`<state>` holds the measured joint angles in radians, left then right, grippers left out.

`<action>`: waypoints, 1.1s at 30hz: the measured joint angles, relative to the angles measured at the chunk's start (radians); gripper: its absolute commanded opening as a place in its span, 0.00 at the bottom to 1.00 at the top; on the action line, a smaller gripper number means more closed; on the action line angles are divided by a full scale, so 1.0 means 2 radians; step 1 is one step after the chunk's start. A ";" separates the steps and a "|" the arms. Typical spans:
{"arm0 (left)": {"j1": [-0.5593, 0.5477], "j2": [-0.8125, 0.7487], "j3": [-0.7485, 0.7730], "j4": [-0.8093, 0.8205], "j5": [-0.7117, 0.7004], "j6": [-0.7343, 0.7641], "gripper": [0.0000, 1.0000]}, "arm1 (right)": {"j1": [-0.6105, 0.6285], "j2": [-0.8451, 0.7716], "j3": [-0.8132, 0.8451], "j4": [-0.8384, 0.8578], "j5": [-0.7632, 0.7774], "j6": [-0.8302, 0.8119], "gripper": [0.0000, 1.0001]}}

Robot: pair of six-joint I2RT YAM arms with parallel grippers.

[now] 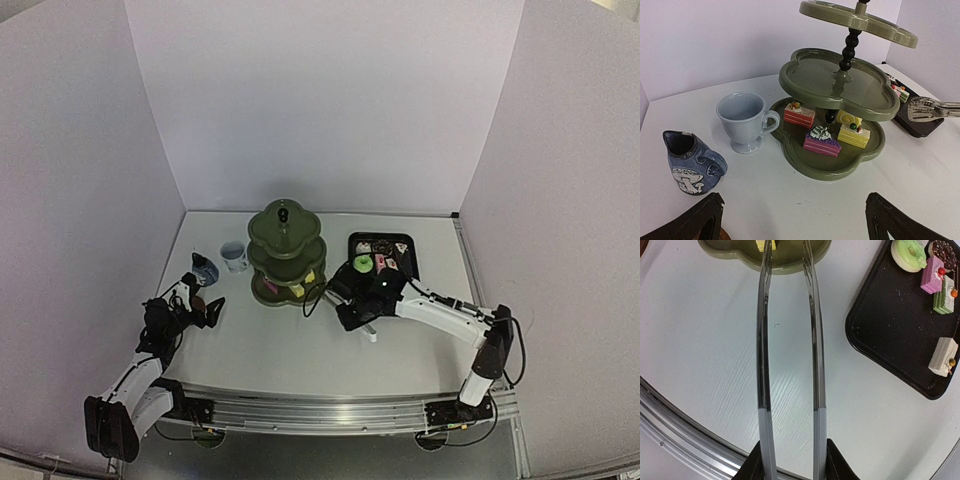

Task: Serve the afternoon tea

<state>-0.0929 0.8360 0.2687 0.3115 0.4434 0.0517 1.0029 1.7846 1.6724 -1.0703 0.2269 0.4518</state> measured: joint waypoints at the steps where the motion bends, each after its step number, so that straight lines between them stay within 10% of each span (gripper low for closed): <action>1: 0.000 0.000 0.000 0.000 0.000 0.000 1.00 | -0.003 -0.012 -0.012 0.000 -0.001 0.005 0.31; 11: 0.000 0.000 0.000 0.000 0.000 0.000 1.00 | -0.108 -0.060 -0.055 -0.003 0.004 0.047 0.32; 33: 0.000 0.000 0.003 -0.009 0.000 0.001 1.00 | -0.239 0.113 0.091 -0.002 -0.021 -0.073 0.35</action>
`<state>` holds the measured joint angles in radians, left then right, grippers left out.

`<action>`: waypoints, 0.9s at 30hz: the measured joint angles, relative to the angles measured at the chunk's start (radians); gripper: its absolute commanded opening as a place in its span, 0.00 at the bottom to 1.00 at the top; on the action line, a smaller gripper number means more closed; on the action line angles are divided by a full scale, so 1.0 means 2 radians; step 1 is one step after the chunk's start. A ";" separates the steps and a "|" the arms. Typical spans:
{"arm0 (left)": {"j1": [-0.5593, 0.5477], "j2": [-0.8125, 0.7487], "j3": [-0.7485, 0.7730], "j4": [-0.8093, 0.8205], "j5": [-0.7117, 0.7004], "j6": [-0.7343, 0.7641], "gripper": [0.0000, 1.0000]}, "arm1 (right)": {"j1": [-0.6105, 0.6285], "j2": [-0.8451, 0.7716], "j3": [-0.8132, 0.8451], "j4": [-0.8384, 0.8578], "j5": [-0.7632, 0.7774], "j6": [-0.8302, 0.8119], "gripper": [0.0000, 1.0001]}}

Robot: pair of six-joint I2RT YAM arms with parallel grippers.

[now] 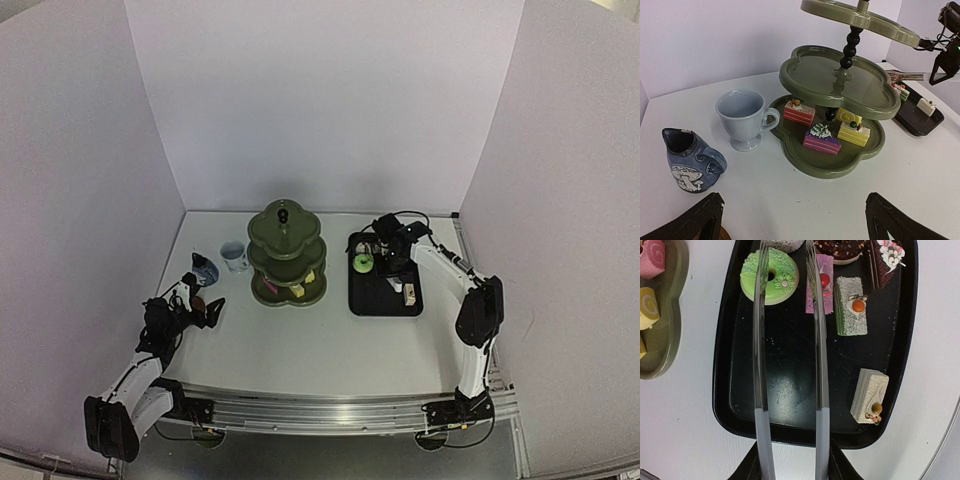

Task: Serve the afternoon tea

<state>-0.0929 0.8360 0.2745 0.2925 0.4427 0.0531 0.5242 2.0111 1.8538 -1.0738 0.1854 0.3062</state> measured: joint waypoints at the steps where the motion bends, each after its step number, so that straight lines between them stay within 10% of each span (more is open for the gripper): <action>1: 0.000 0.000 0.000 0.000 0.000 0.000 1.00 | -0.001 0.003 0.003 0.000 -0.004 -0.004 0.35; 27: 0.000 0.000 0.000 -0.003 0.000 0.004 1.00 | -0.007 0.075 0.066 -0.036 -0.017 -0.032 0.29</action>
<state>-0.0929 0.8360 0.2745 0.2871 0.4423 0.0619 0.5110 2.1617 1.9859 -1.1461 0.1518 0.2419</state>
